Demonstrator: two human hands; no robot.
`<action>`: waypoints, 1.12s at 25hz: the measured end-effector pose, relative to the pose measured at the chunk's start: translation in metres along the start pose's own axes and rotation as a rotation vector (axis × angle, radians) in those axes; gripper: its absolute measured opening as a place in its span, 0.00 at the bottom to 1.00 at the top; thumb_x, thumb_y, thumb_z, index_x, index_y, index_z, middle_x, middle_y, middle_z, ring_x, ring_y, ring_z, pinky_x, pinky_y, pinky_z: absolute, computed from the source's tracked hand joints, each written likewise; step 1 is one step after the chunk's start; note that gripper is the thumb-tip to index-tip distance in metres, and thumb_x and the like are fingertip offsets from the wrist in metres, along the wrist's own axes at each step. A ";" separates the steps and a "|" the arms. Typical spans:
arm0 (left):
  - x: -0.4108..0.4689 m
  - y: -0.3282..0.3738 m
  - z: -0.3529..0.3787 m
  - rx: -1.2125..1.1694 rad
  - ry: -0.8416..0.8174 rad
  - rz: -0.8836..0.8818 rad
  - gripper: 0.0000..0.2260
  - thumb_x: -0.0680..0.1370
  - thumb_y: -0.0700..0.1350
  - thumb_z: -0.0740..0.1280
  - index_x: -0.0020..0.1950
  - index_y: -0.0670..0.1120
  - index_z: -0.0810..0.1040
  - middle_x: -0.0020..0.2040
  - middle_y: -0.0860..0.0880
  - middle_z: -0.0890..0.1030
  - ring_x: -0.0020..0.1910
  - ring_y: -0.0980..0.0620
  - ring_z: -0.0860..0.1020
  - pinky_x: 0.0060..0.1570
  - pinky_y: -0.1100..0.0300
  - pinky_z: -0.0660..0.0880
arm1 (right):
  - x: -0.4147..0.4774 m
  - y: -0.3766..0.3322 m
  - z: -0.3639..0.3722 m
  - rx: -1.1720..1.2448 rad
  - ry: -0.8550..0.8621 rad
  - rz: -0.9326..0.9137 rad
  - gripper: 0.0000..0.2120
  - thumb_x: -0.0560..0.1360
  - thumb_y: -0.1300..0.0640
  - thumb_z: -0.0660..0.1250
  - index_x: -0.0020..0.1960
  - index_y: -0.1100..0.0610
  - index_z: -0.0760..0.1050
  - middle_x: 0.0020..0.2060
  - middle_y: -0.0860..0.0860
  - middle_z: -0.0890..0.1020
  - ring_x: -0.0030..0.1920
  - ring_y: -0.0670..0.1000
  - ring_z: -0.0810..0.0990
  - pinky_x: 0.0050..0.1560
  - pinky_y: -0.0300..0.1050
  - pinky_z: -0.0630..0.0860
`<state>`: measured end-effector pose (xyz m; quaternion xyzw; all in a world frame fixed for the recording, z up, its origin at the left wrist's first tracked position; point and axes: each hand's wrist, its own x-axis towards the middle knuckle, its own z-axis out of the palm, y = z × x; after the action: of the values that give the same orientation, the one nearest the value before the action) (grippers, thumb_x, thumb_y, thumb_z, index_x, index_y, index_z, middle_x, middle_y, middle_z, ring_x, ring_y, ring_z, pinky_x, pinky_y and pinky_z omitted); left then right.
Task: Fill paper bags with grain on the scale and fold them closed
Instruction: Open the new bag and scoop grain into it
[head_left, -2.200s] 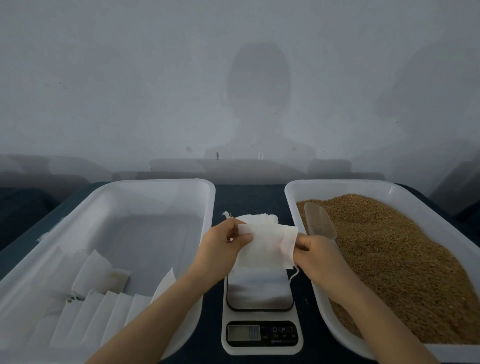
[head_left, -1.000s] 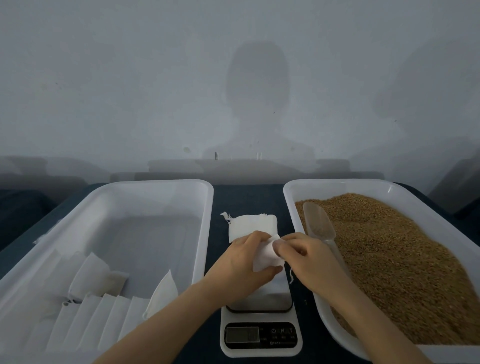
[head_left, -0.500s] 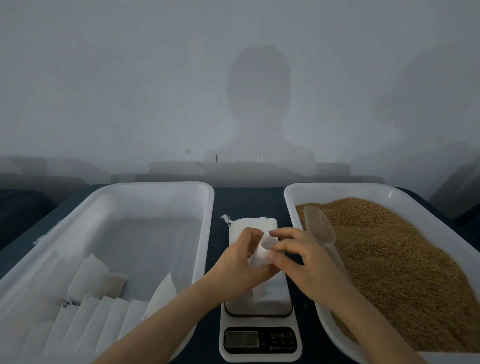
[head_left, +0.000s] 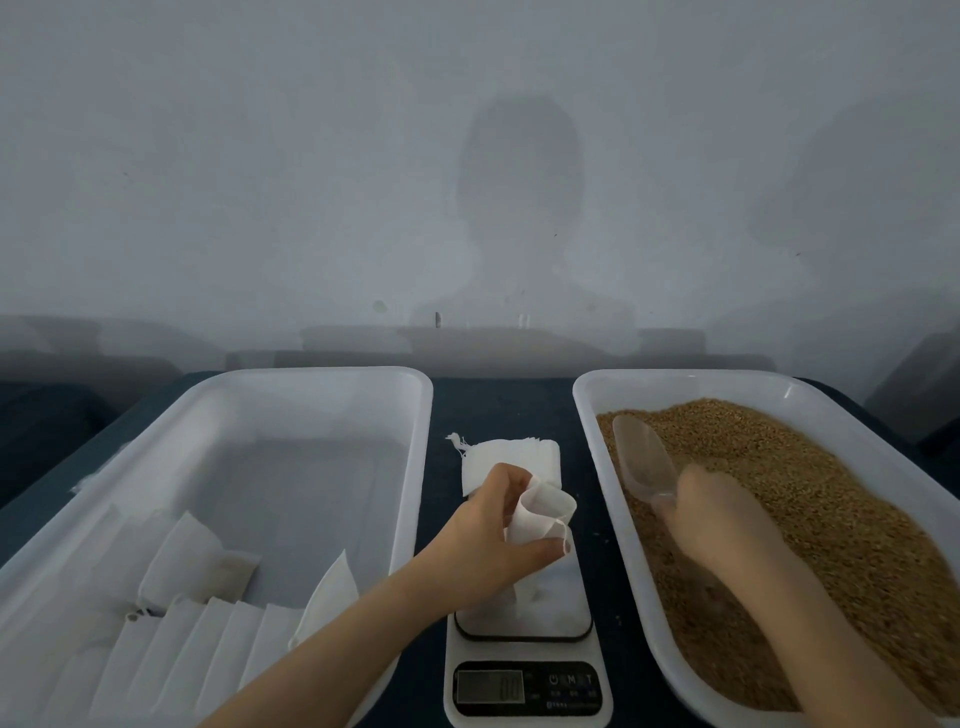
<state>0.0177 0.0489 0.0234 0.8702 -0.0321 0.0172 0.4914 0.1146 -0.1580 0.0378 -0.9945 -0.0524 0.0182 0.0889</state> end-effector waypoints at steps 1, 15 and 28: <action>0.000 0.000 0.000 0.000 -0.001 0.000 0.18 0.74 0.54 0.71 0.54 0.63 0.62 0.51 0.62 0.73 0.48 0.58 0.77 0.39 0.71 0.74 | 0.006 0.003 0.001 -0.105 -0.102 0.029 0.17 0.79 0.48 0.59 0.62 0.57 0.73 0.45 0.52 0.78 0.41 0.50 0.78 0.40 0.44 0.77; 0.001 -0.002 0.000 -0.044 -0.009 0.008 0.21 0.73 0.53 0.72 0.56 0.63 0.62 0.56 0.61 0.74 0.54 0.57 0.77 0.46 0.69 0.75 | -0.001 0.036 -0.054 -0.180 0.111 0.030 0.13 0.80 0.48 0.54 0.45 0.54 0.71 0.33 0.48 0.77 0.31 0.46 0.76 0.26 0.38 0.69; 0.003 -0.005 0.000 -0.036 -0.040 -0.018 0.22 0.72 0.53 0.72 0.57 0.64 0.61 0.57 0.63 0.73 0.57 0.57 0.75 0.58 0.60 0.75 | 0.013 0.033 -0.040 -0.369 0.008 0.022 0.11 0.79 0.50 0.57 0.40 0.51 0.72 0.36 0.47 0.75 0.34 0.46 0.73 0.31 0.40 0.66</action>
<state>0.0214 0.0514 0.0193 0.8616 -0.0345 -0.0052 0.5064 0.1329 -0.1958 0.0706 -0.9945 -0.0435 0.0054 -0.0950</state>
